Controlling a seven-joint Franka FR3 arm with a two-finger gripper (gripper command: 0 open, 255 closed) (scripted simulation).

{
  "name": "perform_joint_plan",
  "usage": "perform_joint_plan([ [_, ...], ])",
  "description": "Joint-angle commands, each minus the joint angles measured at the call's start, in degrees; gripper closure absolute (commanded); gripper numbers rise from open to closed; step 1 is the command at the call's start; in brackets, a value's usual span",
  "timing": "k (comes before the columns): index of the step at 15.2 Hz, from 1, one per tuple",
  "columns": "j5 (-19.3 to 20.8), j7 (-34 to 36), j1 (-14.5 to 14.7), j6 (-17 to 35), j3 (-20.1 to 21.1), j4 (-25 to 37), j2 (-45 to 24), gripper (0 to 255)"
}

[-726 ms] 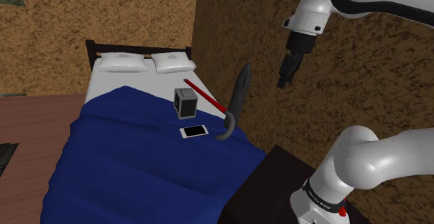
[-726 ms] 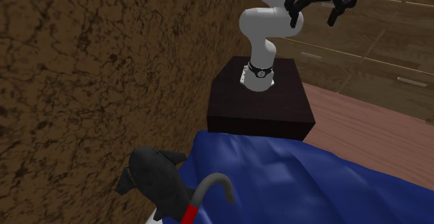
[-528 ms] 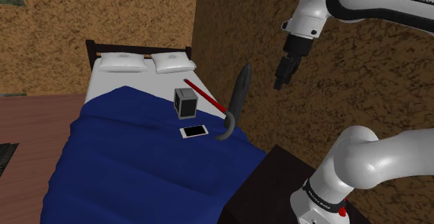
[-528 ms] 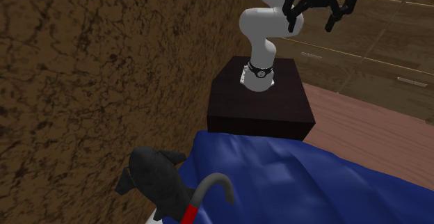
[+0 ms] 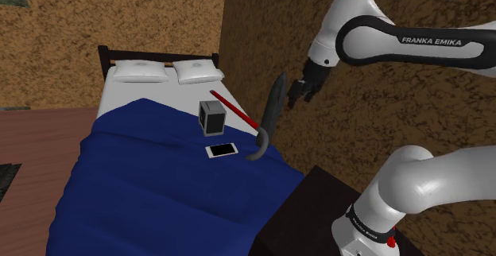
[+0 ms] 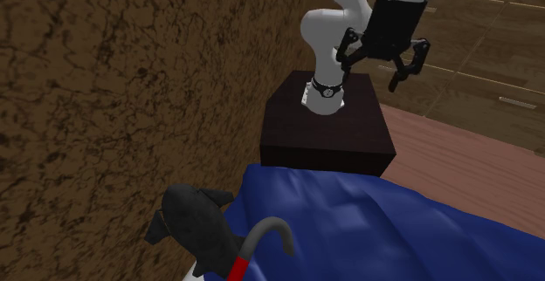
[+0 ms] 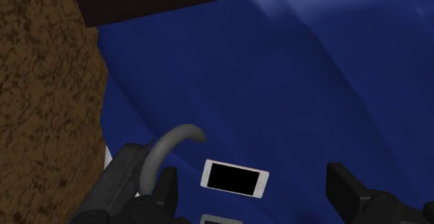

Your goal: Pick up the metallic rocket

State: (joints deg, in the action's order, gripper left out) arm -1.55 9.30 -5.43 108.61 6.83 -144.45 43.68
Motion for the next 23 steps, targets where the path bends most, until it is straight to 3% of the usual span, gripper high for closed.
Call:
perform_joint_plan([
  [1,1.2,2.5,-1.7,6.4,0.9,-2.5,-1.1,0],
  [8,7.6,13.3,-10.1,27.2,4.9,-6.3,-9.8,0],
  [14,18.3,27.4,-22.2,42.9,11.1,-5.5,-19.4,0],
  [19,35.2,46.3,-38.3,52.1,20.9,-1.5,-27.6,0],
  [23,56.5,68.1,-52.5,54.2,30.0,4.6,-34.4,0],
])
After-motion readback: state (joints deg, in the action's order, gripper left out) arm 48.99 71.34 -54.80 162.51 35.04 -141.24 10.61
